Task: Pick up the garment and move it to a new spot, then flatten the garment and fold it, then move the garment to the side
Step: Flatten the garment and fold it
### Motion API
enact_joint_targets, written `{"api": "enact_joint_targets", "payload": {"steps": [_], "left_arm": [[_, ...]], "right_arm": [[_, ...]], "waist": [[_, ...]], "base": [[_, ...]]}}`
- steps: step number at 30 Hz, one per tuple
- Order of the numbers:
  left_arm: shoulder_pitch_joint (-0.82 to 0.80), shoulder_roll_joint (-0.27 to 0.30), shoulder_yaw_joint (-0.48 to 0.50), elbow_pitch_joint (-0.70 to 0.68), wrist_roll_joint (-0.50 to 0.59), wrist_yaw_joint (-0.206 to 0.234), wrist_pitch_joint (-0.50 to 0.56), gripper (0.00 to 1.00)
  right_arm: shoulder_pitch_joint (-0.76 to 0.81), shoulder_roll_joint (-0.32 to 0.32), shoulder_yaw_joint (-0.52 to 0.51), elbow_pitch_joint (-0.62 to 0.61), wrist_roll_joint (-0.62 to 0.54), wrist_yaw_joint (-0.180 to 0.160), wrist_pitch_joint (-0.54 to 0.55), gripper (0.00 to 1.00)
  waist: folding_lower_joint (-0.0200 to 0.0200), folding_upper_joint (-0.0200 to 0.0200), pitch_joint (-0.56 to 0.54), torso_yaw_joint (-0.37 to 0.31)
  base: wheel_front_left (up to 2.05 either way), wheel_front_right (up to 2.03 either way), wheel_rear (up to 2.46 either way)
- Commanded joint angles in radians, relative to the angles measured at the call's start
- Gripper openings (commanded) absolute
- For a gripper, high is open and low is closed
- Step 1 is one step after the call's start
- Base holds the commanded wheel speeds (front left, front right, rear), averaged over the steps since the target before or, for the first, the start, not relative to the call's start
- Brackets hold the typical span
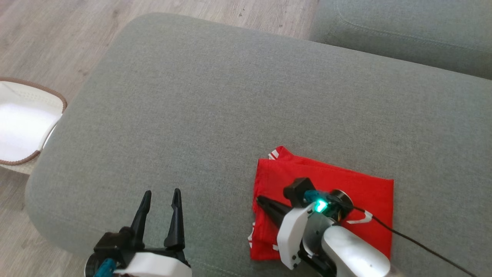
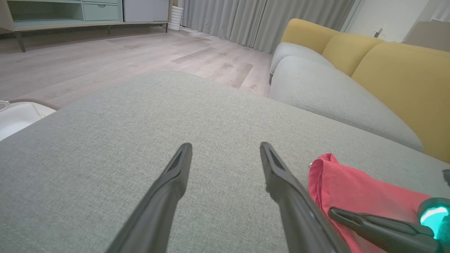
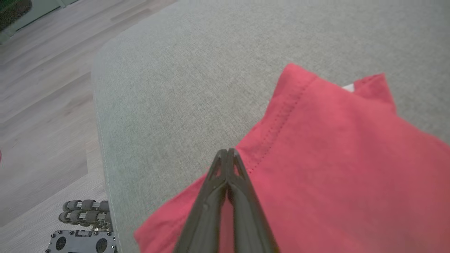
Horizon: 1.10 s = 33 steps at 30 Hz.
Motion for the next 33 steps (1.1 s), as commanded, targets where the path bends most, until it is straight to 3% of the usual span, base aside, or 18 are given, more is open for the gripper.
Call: {"api": "enact_joint_targets", "payload": {"steps": [1, 7, 9, 11, 12, 17, 24, 33], "left_arm": [[-0.047, 0.006, 0.04, -0.022, 0.009, -0.002, -0.015, 1.0], [-0.039, 0.008, 0.048, -0.02, 0.01, -0.004, -0.016, 1.0], [-0.036, 0.011, 0.049, -0.021, 0.012, -0.004, -0.017, 1.0], [-0.036, 0.015, 0.047, -0.021, 0.015, -0.005, -0.016, 1.0], [-0.037, 0.017, 0.046, -0.021, 0.016, -0.005, -0.015, 1.0], [-0.039, 0.024, 0.041, -0.017, 0.017, -0.008, -0.008, 1.0], [-0.013, 0.031, 0.045, -0.016, 0.009, 0.001, -0.007, 1.0], [0.026, 0.033, 0.059, -0.002, 0.001, -0.002, -0.013, 1.0]], "right_arm": [[-0.044, 0.009, 0.016, -0.024, 0.009, -0.001, -0.019, 0.0], [-0.077, 0.009, 0.009, -0.045, 0.027, -0.001, -0.104, 0.02], [-0.08, 0.009, -0.02, -0.056, 0.021, -0.001, -0.139, 0.4], [-0.074, 0.009, -0.062, -0.064, 0.009, -0.001, -0.172, 0.94], [-0.068, 0.009, -0.086, -0.069, -0.002, -0.001, -0.189, 1.0], [0.026, 0.009, -0.266, -0.125, -0.07, -0.001, -0.258, 1.0], [0.188, 0.009, -0.473, -0.261, -0.173, -0.001, -0.273, 1.0], [0.393, 0.009, -0.636, -0.464, -0.2, -0.001, -0.246, 1.0]], "waist": [[0.0, 0.0, -0.001, -0.003], [0.0, 0.0, -0.012, -0.031], [0.0, 0.0, -0.024, -0.046], [0.0, 0.0, -0.037, -0.062], [0.0, 0.0, -0.046, -0.072], [0.0, 0.0, -0.101, -0.136], [0.0, 0.0, -0.141, -0.202], [0.0, 0.0, -0.162, -0.232]], "base": [[0.0, 0.0, 0.0], [0.0, 0.0, 0.0], [0.0, 0.0, 0.0], [0.0, 0.0, 0.0], [0.0, 0.0, 0.0], [0.0, 0.0, 0.0], [0.0, 0.0, 0.0], [0.0, 0.0, 0.0]]}}
